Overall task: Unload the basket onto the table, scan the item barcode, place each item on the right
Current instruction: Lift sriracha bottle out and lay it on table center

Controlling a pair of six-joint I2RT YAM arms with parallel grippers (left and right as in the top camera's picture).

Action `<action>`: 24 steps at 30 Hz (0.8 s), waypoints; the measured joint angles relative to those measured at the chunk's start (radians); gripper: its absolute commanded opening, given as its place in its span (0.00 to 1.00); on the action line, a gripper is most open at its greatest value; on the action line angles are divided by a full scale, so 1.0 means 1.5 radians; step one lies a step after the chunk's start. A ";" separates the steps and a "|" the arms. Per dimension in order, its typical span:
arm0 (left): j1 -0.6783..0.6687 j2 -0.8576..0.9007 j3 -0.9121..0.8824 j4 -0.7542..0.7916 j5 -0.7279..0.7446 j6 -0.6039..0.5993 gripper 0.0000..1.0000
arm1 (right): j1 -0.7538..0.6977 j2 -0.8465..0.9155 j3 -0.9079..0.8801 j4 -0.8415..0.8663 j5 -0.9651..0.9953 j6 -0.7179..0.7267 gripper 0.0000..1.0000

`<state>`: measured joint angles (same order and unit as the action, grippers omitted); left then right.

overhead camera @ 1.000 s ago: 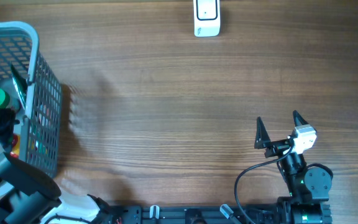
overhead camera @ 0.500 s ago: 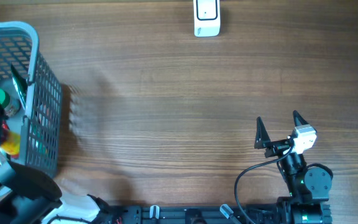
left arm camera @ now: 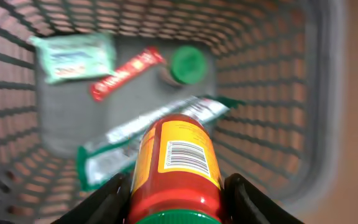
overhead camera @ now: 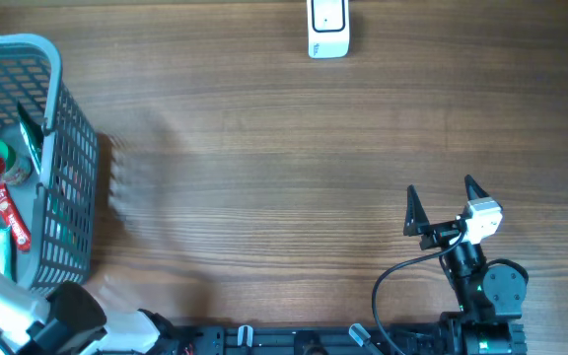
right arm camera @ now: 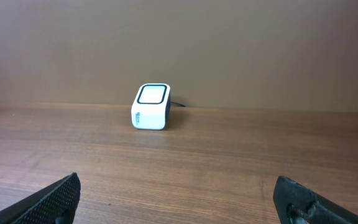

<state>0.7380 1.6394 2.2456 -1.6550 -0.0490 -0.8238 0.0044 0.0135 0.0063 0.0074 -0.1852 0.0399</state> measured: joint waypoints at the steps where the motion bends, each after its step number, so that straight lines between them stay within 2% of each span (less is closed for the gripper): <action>1: -0.003 -0.006 0.008 0.004 0.025 0.002 0.51 | 0.000 0.000 0.000 0.000 0.000 0.000 1.00; 6: -0.059 -0.033 0.018 0.027 0.090 0.008 0.52 | 0.000 0.000 0.000 0.000 0.000 0.000 1.00; 9: -0.146 -0.049 0.019 0.079 0.106 0.012 0.53 | 0.000 0.000 0.000 0.000 0.000 0.000 1.00; 13: -0.236 -0.062 0.020 0.098 0.114 0.012 0.53 | 0.000 0.000 0.000 0.000 0.000 0.000 1.00; 19: -0.435 -0.064 0.022 0.081 0.080 0.025 0.54 | 0.000 0.000 0.000 0.000 0.000 0.000 1.00; 24: -0.559 -0.038 0.023 0.061 0.015 0.028 0.54 | 0.000 0.000 0.000 0.000 0.000 0.000 1.00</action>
<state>-0.1001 1.5822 2.2795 -1.5631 -0.0265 -0.7815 0.0044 0.0135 0.0063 0.0074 -0.1856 0.0399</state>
